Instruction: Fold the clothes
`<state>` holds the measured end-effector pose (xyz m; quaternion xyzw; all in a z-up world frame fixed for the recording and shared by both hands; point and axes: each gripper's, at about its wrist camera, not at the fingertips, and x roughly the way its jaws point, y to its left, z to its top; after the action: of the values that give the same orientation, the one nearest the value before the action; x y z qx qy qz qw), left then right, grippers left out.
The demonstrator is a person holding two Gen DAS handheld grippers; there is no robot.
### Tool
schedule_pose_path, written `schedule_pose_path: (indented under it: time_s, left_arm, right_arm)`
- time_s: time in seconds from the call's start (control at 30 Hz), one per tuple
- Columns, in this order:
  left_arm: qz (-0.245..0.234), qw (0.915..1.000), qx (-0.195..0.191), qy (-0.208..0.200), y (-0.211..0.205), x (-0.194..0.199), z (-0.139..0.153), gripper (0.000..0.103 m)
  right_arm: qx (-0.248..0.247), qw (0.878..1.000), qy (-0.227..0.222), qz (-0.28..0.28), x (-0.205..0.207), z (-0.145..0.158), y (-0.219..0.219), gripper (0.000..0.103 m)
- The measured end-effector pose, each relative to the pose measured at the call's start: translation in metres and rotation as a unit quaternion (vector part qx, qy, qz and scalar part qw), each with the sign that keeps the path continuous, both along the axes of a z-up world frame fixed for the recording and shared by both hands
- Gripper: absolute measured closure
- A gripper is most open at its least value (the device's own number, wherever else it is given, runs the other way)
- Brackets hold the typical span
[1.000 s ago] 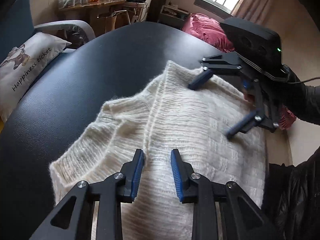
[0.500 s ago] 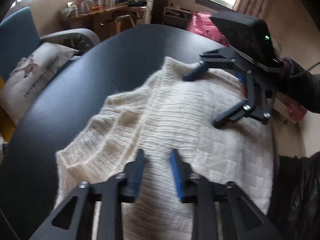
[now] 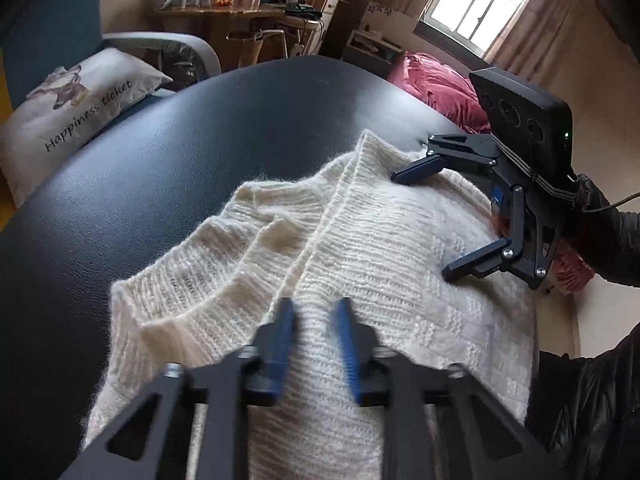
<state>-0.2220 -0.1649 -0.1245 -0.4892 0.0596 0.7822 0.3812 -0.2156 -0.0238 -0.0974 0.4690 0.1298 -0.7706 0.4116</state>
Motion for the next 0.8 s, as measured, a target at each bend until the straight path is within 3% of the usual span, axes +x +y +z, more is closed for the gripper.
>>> schedule_pose_path:
  time_s: [0.27, 0.33, 0.43, 0.57, 0.63, 0.73, 0.8]
  left_arm:
    - [0.032, 0.9976, -0.025, 0.056, 0.011, 0.007, 0.008, 0.098]
    - [0.054, 0.9963, -0.044, 0.050, 0.012, 0.003, -0.005, 0.098]
    - [0.073, 0.9945, -0.055, 0.052, 0.016, 0.005, -0.001, 0.093]
    - [0.111, 0.9923, 0.011, 0.055, -0.005, 0.022, 0.024, 0.085]
    - [0.109, 0.9898, 0.071, 0.057, -0.016, 0.042, 0.041, 0.083]
    - [0.121, 0.9804, 0.152, 0.031, -0.035, 0.074, 0.058, 0.078]
    - [0.151, 0.9718, 0.180, 0.021, -0.049, 0.096, 0.063, 0.077]
  right_arm:
    - [0.044, 0.998, 0.053, -0.017, 0.003, 0.010, -0.011, 0.000]
    - [0.044, 0.998, 0.045, -0.029, -0.002, 0.001, -0.012, 0.000]
    - [0.025, 0.998, 0.037, -0.048, -0.004, -0.006, -0.006, 0.000]
    - [0.023, 0.997, 0.047, -0.064, 0.003, 0.001, -0.001, 0.000]
    - [0.009, 0.996, 0.058, -0.070, 0.011, 0.014, 0.001, 0.000]
    - [-0.047, 0.996, 0.047, -0.057, 0.022, 0.031, 0.001, 0.000]
    - [-0.076, 0.996, 0.029, -0.048, 0.027, 0.036, -0.007, 0.000]
